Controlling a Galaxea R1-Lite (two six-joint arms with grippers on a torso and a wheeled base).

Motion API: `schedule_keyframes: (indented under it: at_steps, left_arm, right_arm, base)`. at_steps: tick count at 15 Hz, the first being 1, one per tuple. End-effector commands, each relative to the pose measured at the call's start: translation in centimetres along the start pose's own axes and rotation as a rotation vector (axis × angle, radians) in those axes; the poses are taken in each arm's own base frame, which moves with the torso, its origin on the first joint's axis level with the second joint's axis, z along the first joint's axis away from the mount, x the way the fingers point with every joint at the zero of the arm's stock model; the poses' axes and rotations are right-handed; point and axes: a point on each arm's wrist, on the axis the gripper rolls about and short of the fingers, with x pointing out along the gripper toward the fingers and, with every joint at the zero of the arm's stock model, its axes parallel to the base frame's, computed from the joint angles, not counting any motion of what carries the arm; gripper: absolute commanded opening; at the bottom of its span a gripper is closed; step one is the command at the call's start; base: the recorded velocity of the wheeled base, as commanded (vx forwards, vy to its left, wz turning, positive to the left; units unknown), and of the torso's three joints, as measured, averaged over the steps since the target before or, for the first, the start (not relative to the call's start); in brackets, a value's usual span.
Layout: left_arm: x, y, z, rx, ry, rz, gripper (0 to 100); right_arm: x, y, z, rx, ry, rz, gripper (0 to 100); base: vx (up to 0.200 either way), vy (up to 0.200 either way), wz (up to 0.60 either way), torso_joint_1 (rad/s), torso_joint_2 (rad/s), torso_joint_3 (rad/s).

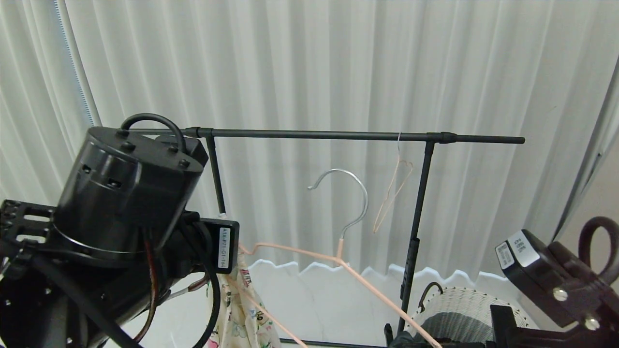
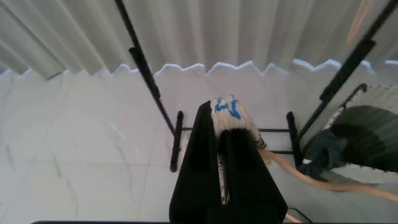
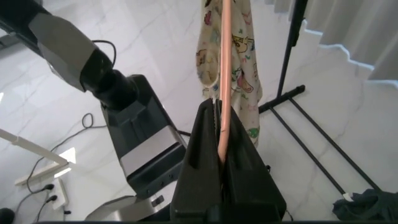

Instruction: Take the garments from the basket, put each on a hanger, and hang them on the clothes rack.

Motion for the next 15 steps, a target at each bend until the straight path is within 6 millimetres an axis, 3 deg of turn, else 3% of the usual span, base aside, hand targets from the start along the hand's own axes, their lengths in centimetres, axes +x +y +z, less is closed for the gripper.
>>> schedule_keyframes:
  at_steps: [1,10,15]
  left_arm:
    - [-1.3,-0.6,0.1,0.009,-0.027,-0.057,0]
    - [-4.9,-2.7,2.7,-0.017,-0.135,-0.217,0]
    - [-5.2,-2.6,2.6,-0.015,-0.136,-0.225,0]
  right_arm:
    - [0.7,0.0,-0.2,-0.002,0.017,-0.003,0]
    - [7.2,0.8,-0.4,-0.005,-0.042,-0.002,0]
    - [7.8,1.0,0.2,0.013,-0.083,-0.056,0]
  base:
    - [0.000,0.000,0.00,0.000,0.00,0.000]
    - [0.000,0.000,0.00,0.000,0.00,0.000]
    - [0.000,0.000,0.00,0.000,0.00,0.000]
